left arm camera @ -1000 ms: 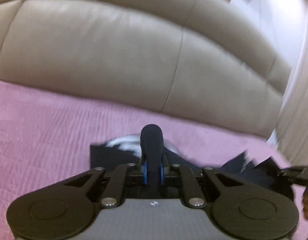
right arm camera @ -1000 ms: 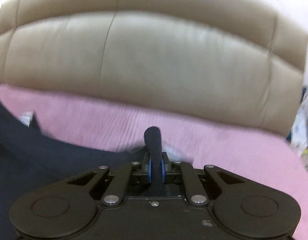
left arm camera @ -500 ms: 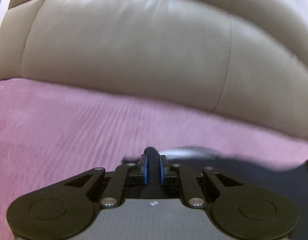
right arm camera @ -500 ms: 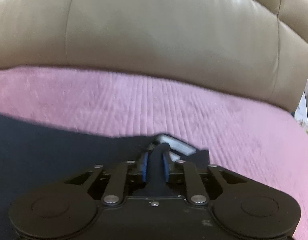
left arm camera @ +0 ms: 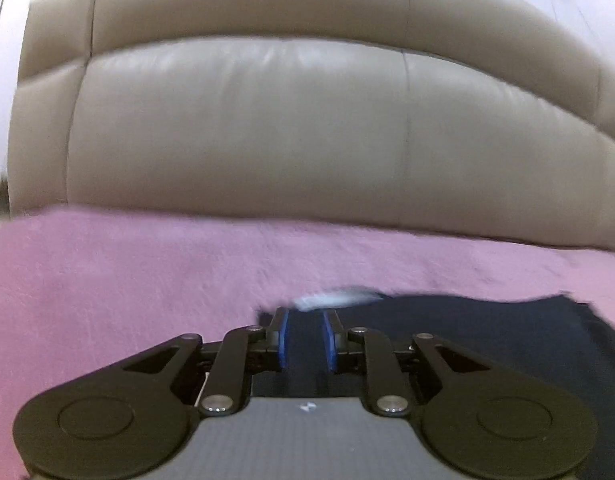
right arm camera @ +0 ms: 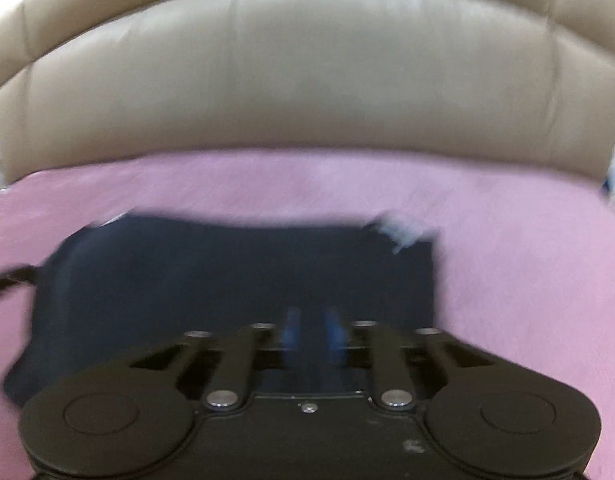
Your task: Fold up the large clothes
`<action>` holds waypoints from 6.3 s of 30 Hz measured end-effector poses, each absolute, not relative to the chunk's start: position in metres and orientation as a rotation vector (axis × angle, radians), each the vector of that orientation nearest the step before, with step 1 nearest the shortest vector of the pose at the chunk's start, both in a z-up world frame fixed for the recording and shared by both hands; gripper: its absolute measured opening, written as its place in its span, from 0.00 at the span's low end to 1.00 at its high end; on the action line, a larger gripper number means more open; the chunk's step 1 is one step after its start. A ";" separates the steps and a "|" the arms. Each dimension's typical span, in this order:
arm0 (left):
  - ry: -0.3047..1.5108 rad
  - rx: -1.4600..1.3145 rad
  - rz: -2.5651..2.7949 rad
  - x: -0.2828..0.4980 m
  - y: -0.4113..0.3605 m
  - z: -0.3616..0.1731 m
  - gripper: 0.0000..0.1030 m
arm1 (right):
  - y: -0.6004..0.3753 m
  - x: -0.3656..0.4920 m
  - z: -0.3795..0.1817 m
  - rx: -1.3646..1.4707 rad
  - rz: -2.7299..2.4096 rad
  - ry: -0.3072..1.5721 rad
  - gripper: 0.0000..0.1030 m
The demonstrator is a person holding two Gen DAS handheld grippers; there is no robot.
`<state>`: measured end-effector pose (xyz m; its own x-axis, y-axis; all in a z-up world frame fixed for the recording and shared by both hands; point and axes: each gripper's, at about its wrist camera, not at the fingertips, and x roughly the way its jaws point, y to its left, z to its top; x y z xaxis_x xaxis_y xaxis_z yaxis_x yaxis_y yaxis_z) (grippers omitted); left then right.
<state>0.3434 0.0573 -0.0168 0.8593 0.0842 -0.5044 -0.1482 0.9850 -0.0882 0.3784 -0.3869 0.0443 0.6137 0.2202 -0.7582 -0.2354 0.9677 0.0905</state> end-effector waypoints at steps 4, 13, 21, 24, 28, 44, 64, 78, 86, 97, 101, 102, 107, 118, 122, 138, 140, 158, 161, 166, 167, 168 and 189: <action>0.664 -0.241 0.095 0.324 0.044 -0.041 0.15 | -0.351 0.357 -0.005 -0.040 0.282 0.947 0.04; 0.755 -0.314 0.157 0.303 0.053 -0.079 0.14 | -0.351 0.367 -0.034 0.055 0.214 0.976 0.00; 0.747 -0.631 0.250 0.231 0.071 -0.051 0.22 | -0.344 0.330 0.002 0.120 0.253 0.841 0.08; 0.750 -0.766 0.289 0.214 0.076 -0.058 0.28 | -0.332 0.316 -0.008 0.074 0.267 0.847 0.08; 0.767 -0.844 0.315 0.200 0.079 -0.068 0.48 | -0.326 0.313 -0.017 0.060 0.262 0.866 0.08; 0.539 -1.024 0.279 0.220 0.082 -0.108 0.71 | -0.330 0.309 -0.026 0.077 0.247 0.849 0.08; 0.376 -0.816 0.053 0.262 0.048 -0.053 0.06 | -0.333 0.312 -0.057 0.305 0.319 0.851 0.05; 0.320 -0.323 -0.492 0.321 -0.119 0.025 0.07 | -0.512 0.310 -0.023 0.740 0.173 0.743 0.14; 0.539 -0.122 -0.614 0.343 -0.215 -0.033 0.07 | -0.586 0.302 -0.028 0.688 0.011 0.753 0.19; 0.562 0.060 -0.583 0.340 -0.233 -0.054 0.07 | -0.550 0.407 -0.030 0.621 0.381 0.937 0.80; 0.552 0.026 -0.582 0.332 -0.221 -0.051 0.07 | -0.546 0.420 -0.043 0.690 0.416 0.975 0.85; 0.550 0.009 -0.582 0.326 -0.218 -0.048 0.07 | -0.546 0.423 -0.047 0.716 0.421 0.982 0.87; 0.566 -0.067 -0.597 0.325 -0.206 -0.046 0.07 | -0.536 0.439 -0.059 0.874 0.512 1.007 0.95; 0.515 -0.031 -0.636 0.325 -0.226 -0.028 0.09 | -0.528 0.427 0.026 0.580 0.551 0.803 0.21; 0.464 -0.067 -0.691 0.335 -0.249 -0.006 0.09 | -0.546 0.425 0.048 0.473 0.481 0.759 0.21; 0.593 0.018 -0.816 0.325 -0.263 -0.046 0.25 | -0.580 0.417 0.020 0.489 0.339 0.798 0.54; 0.528 -0.009 -0.703 0.313 -0.231 -0.023 0.22 | -0.573 0.406 0.048 0.442 0.365 0.743 0.54; 0.629 -0.212 -0.660 0.366 -0.159 -0.036 0.15 | -0.451 0.513 -0.032 0.200 0.154 0.957 0.00; 0.636 -0.201 -0.653 0.355 -0.154 -0.033 0.15 | -0.473 0.484 0.000 0.245 0.212 0.906 0.04; 0.645 -0.262 -0.658 0.333 -0.127 -0.016 0.14 | -0.496 0.386 0.047 0.125 0.304 0.838 0.25; 0.645 -0.263 -0.656 0.332 -0.125 -0.013 0.14 | -0.496 0.367 0.049 0.091 0.304 0.859 0.25; 0.640 -0.256 -0.657 0.331 -0.125 -0.010 0.14 | -0.495 0.351 0.047 0.055 0.305 0.877 0.25; 0.657 -0.129 -0.602 0.301 -0.128 -0.004 0.23 | -0.548 0.288 0.052 0.158 0.208 0.886 0.71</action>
<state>0.3009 -0.1280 -0.0038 0.6288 -0.5636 -0.5357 0.4841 0.8229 -0.2974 0.2875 -0.5477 0.0525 0.6148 0.2449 -0.7497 -0.1143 0.9682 0.2225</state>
